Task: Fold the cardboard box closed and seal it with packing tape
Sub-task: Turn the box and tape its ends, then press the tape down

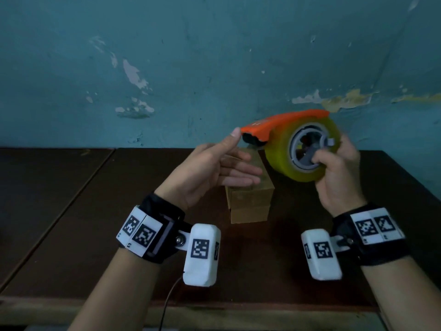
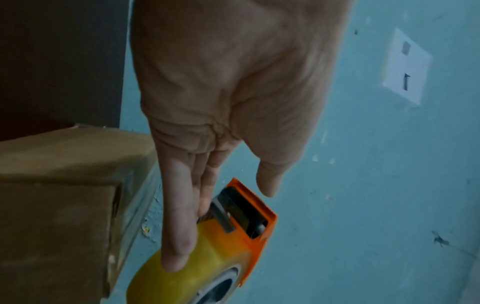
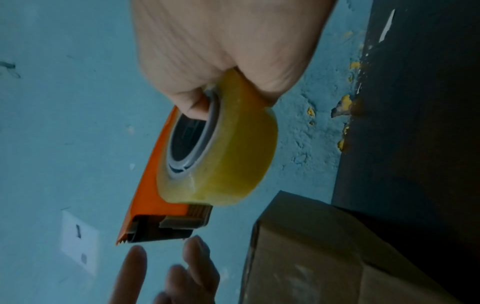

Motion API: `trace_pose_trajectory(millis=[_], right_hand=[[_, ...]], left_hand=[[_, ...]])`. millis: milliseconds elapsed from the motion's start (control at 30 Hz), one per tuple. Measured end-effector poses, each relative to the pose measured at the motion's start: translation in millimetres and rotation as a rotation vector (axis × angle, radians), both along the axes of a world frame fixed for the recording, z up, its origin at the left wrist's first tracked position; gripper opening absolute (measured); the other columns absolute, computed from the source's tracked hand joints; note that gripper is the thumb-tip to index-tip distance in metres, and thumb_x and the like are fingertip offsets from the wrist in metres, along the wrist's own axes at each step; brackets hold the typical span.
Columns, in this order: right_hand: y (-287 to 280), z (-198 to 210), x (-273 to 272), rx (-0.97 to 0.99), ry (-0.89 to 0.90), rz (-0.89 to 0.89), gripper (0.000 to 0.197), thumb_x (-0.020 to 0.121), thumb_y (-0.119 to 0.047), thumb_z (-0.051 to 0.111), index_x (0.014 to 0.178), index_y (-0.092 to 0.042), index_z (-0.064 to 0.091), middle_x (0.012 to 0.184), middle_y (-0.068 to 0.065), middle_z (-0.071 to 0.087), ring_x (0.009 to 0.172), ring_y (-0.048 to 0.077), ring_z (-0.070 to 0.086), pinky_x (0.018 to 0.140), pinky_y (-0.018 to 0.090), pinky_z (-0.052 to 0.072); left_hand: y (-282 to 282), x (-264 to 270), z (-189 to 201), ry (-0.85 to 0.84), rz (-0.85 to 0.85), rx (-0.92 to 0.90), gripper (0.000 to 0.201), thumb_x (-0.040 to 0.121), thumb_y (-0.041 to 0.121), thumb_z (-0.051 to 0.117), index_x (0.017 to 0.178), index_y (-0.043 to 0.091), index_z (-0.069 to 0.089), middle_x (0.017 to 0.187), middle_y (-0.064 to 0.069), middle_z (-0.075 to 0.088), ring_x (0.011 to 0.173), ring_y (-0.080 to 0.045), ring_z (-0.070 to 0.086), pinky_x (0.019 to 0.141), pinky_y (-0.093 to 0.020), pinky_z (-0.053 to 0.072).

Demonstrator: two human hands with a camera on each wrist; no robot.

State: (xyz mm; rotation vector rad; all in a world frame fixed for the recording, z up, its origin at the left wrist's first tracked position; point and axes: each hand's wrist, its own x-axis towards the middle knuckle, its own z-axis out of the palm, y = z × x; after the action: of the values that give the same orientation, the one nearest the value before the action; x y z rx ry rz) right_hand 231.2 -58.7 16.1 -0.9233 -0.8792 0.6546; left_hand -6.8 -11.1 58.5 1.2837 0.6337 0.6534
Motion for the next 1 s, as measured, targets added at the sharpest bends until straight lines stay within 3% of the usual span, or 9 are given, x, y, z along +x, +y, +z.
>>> trace_pose_trajectory(millis=[200, 333, 433, 567, 733, 867, 1000], right_hand=[[-4.5, 6.0, -16.8, 0.115, -0.028, 0.020, 0.053, 0.073, 0.020, 0.045, 0.117, -0.006, 0.057, 0.101, 0.006, 0.064, 0.103, 0.021, 0.067, 0.088, 0.034, 0.057], [-4.9, 8.9, -19.0, 0.180, -0.038, 0.023, 0.059, 0.073, 0.020, 0.045, 0.129, 0.003, 0.051, 0.106, 0.010, 0.060, 0.106, 0.023, 0.064, 0.093, 0.037, 0.056], [-6.5, 11.7, -19.4, 0.202, -0.062, 0.072, 0.060, 0.070, 0.018, 0.047, 0.127, 0.000, 0.051, 0.106, 0.013, 0.057, 0.106, 0.026, 0.062, 0.093, 0.037, 0.056], [-8.1, 13.5, -16.7, 0.133, -0.104, 0.124, 0.045, 0.067, 0.015, 0.051, 0.106, -0.007, 0.059, 0.097, 0.009, 0.061, 0.098, 0.022, 0.065, 0.083, 0.033, 0.057], [-9.8, 14.6, -10.5, 0.091, -0.228, 0.099, 0.068, 0.057, 0.016, 0.057, 0.119, -0.011, 0.059, 0.093, 0.002, 0.064, 0.090, 0.019, 0.066, 0.078, 0.030, 0.057], [-13.2, 17.5, -1.0, 0.084, -0.361, 0.095, 0.074, 0.056, 0.015, 0.061, 0.121, -0.021, 0.060, 0.104, 0.001, 0.067, 0.096, 0.018, 0.068, 0.083, 0.030, 0.057], [-16.2, 20.1, 6.5, 0.072, -0.470, 0.083, 0.074, 0.058, 0.013, 0.064, 0.124, -0.019, 0.059, 0.105, -0.004, 0.069, 0.096, 0.014, 0.069, 0.084, 0.026, 0.056]], left_hand=[[1.9, -0.8, -4.4, -0.215, 0.015, -0.126, 0.050, 0.084, 0.041, 0.055, 0.098, -0.006, 0.066, 0.092, -0.021, 0.077, 0.078, -0.020, 0.078, 0.069, -0.020, 0.062], [2.0, -1.4, -8.3, -0.308, 0.022, -0.197, 0.032, 0.082, 0.027, 0.059, 0.094, -0.001, 0.069, 0.082, -0.012, 0.077, 0.071, -0.013, 0.077, 0.062, -0.015, 0.060], [3.5, -2.5, -10.7, -0.321, 0.030, -0.223, 0.018, 0.080, 0.016, 0.061, 0.078, 0.007, 0.076, 0.075, -0.005, 0.074, 0.064, -0.007, 0.074, 0.053, -0.011, 0.055], [7.6, -9.4, -10.4, -0.262, 0.029, -0.170, 0.017, 0.079, 0.012, 0.062, 0.067, 0.013, 0.075, 0.068, -0.001, 0.070, 0.055, -0.004, 0.069, 0.048, -0.010, 0.052], [17.0, -23.5, -12.6, -0.081, 0.026, -0.110, 0.004, 0.077, 0.008, 0.063, 0.080, 0.007, 0.065, 0.065, -0.001, 0.071, 0.049, -0.002, 0.064, 0.045, -0.009, 0.049], [18.3, -25.9, -17.7, -0.014, 0.005, -0.088, 0.010, 0.077, 0.009, 0.064, 0.085, 0.005, 0.062, 0.066, -0.001, 0.071, 0.049, -0.002, 0.062, 0.046, -0.009, 0.048], [19.2, -25.6, -19.6, 0.028, -0.011, -0.065, 0.010, 0.078, 0.009, 0.065, 0.086, 0.004, 0.063, 0.065, -0.002, 0.070, 0.049, -0.002, 0.062, 0.046, -0.010, 0.047]])
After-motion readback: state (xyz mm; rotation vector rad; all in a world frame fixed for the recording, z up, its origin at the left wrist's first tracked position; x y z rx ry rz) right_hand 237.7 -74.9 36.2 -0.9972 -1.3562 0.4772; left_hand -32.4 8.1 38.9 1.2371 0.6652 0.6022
